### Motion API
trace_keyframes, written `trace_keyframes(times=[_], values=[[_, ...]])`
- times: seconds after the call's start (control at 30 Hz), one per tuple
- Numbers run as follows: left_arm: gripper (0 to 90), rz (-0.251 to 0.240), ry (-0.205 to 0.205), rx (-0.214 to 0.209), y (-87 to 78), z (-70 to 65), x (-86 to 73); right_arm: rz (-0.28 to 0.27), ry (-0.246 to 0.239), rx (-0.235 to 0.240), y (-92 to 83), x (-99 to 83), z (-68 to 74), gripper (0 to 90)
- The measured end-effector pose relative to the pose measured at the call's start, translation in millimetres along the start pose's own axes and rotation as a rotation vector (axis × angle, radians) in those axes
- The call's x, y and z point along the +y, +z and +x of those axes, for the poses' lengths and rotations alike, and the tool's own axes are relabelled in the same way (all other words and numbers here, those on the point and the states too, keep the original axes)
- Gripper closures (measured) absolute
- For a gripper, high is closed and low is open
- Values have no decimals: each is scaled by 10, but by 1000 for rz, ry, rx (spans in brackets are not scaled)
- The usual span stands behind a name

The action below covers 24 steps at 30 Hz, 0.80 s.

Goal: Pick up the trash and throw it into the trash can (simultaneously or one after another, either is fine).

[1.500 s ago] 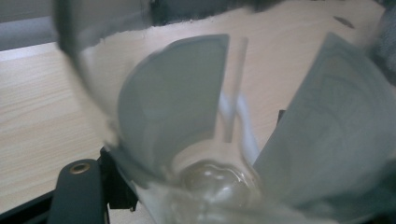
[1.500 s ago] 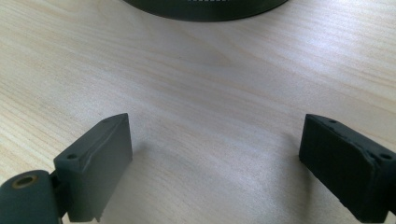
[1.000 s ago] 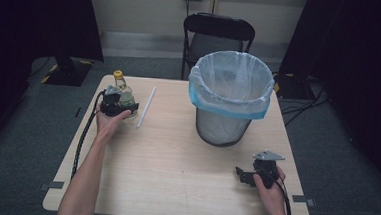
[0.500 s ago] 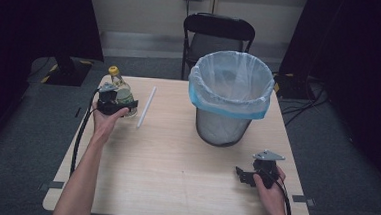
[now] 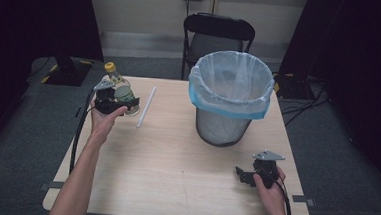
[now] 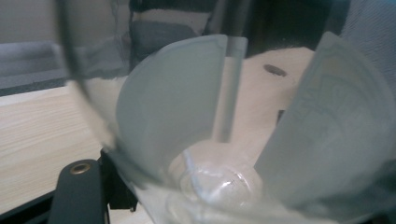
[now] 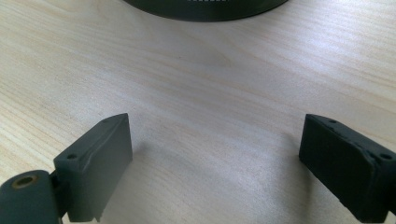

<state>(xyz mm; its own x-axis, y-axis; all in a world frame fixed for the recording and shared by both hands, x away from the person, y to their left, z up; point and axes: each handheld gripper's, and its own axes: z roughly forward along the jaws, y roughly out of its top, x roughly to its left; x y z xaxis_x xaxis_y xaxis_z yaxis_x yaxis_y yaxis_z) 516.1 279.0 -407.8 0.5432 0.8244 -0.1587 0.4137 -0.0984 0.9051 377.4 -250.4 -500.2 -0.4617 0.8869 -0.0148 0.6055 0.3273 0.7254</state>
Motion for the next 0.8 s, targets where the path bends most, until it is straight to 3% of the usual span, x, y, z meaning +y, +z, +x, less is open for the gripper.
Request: trace_keyframes(times=[0.07, 0.13, 0.33, 0.5, 0.6, 0.8], values=[[282, -8, -7, -10, -10, -20, 9, 0, 0, 0, 0, 0, 0, 85], [282, -18, 25, -42, -48, -70, 42, 0, 0, 0, 0, 0, 0, 85], [282, -29, 53, -67, -62, -191, 154, 0, 0, 0, 0, 0, 0, 85], [282, -55, 83, -114, -64, -398, 274, 0, 0, 0, 0, 0, 0, 85], [282, -55, 86, -124, -68, -451, 311, 0, -1, 2, -1, 0, 0, 86], [282, -105, 102, -160, -152, -605, 437, 0, 0, 0, 0, 0, 1, 85]])
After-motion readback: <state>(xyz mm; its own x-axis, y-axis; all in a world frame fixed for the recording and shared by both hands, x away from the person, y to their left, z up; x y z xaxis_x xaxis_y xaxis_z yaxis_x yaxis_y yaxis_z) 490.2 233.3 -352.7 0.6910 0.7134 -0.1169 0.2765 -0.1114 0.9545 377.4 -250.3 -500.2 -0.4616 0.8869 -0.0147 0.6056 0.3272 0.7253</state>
